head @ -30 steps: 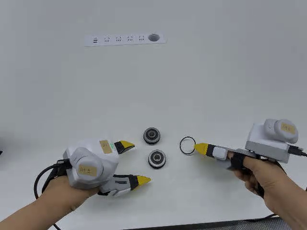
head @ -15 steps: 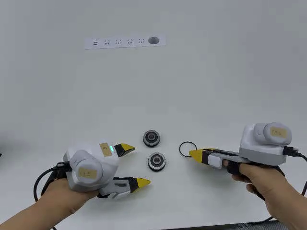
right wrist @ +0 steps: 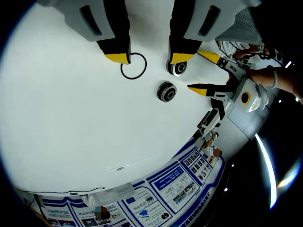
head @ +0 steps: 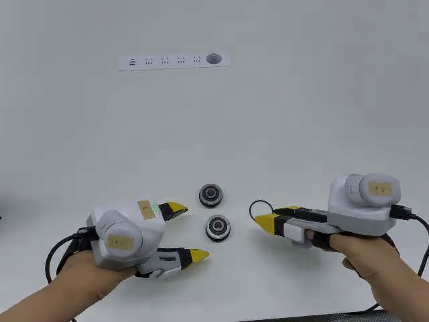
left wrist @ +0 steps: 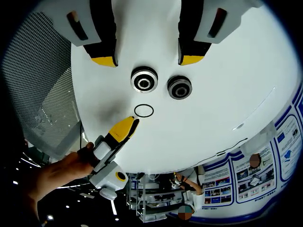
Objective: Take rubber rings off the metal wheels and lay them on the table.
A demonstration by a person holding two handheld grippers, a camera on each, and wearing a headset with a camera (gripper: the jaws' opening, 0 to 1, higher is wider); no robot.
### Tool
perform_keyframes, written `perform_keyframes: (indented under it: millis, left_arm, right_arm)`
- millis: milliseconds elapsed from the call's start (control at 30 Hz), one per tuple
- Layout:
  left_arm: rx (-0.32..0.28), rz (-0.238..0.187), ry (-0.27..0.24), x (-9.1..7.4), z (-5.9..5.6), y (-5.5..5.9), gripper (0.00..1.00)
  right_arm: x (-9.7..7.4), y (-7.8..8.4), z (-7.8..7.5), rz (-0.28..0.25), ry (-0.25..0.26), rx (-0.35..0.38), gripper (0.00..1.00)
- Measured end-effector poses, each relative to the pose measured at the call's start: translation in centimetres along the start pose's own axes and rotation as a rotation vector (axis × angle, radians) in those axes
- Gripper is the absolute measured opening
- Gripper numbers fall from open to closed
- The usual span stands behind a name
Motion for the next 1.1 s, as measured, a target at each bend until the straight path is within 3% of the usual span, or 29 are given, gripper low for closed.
perform_keyframes:
  millis: [533,1100]
  left_arm:
    - [0.007,-0.018,0.012,0.3,0.1,-1.1,0.39]
    - [0.036,-0.018,0.040,1.4,-0.2,-2.6,0.28]
  right_arm:
    - [1.2,0.5,1.6,0.011,-0.066,0.017,0.32]
    - [1.8,0.9,2.2,0.021,-0.087,0.026,0.30]
Point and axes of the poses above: the centre of the closed fingertips' face, and the gripper's own axes: x roughly forward along the fingers, z roughly to its left, y roughly out of its underside, the point moved 10 cm from there along -x, roughly backward along the fingers, and after that the axes turned 8 degrees about z, right-handed, at the moved point
